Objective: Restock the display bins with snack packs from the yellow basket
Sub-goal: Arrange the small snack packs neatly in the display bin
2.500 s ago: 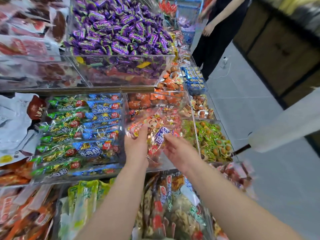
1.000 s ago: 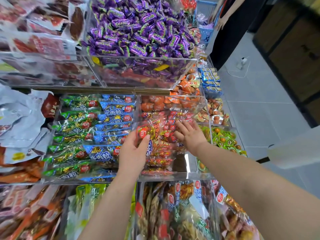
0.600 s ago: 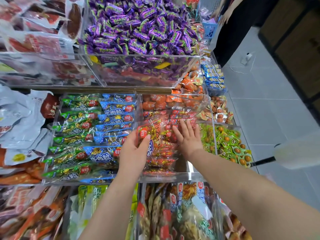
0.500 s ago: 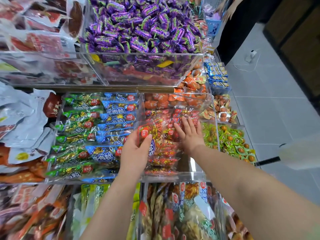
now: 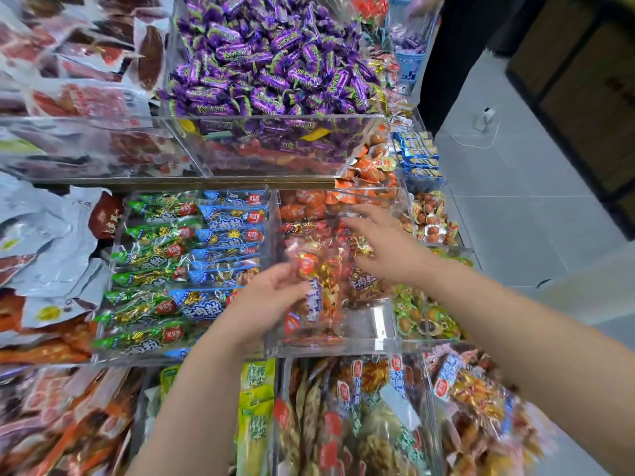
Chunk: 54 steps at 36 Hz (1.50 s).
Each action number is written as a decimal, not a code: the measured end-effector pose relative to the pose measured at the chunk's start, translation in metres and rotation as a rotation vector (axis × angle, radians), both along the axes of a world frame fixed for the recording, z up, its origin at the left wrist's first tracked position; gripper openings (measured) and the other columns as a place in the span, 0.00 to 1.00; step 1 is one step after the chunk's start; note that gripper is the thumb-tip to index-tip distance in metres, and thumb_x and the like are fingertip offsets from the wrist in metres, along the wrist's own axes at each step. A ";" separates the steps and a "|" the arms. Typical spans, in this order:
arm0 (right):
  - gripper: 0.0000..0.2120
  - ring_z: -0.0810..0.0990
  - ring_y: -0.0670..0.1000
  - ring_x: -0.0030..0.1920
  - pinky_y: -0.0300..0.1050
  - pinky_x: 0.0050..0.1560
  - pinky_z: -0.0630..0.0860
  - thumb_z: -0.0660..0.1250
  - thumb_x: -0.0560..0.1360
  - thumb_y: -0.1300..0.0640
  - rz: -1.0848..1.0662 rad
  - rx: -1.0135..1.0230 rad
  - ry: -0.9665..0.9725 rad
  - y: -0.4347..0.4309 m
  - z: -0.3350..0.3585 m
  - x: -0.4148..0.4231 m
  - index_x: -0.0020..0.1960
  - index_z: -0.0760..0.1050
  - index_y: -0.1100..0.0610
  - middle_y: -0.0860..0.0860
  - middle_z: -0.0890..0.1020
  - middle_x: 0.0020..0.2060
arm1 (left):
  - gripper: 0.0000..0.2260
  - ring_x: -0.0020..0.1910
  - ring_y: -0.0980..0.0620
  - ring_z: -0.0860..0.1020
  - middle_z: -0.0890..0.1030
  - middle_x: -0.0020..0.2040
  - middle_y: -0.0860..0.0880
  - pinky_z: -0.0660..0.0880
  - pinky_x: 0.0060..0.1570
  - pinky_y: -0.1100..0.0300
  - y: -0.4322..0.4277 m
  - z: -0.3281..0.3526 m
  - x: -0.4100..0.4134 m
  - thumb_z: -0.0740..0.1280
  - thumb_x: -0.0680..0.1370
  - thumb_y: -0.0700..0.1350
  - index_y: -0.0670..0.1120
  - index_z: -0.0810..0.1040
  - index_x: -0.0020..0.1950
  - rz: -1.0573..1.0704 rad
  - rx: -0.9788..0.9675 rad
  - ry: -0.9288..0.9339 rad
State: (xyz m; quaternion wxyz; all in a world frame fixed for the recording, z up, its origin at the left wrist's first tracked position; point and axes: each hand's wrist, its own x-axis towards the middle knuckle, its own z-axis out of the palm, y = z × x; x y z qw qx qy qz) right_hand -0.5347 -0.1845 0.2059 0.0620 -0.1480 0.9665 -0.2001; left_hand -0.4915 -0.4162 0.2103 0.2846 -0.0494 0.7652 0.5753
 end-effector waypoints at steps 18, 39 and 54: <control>0.15 0.83 0.52 0.46 0.48 0.48 0.81 0.76 0.68 0.58 -0.408 -0.550 -0.299 0.026 0.006 0.038 0.50 0.75 0.44 0.55 0.82 0.49 | 0.18 0.59 0.49 0.77 0.81 0.58 0.50 0.74 0.60 0.53 0.001 -0.004 0.017 0.72 0.74 0.50 0.50 0.78 0.63 -0.020 -0.548 0.626; 0.24 0.79 0.57 0.50 0.46 0.39 0.70 0.55 0.72 0.74 -0.320 0.331 -0.258 -0.004 -0.057 0.022 0.64 0.69 0.57 0.57 0.79 0.51 | 0.33 0.77 0.44 0.54 0.58 0.78 0.44 0.50 0.75 0.44 -0.010 -0.050 -0.003 0.60 0.78 0.56 0.44 0.54 0.78 -0.154 -1.099 0.637; 0.32 0.76 0.50 0.32 0.44 0.28 0.75 0.58 0.70 0.74 -0.182 0.509 -0.288 -0.014 -0.075 0.027 0.70 0.59 0.53 0.50 0.75 0.35 | 0.18 0.44 0.46 0.78 0.79 0.38 0.51 0.71 0.40 0.55 -0.070 -0.016 -0.004 0.66 0.72 0.65 0.51 0.76 0.44 -0.153 -1.141 0.750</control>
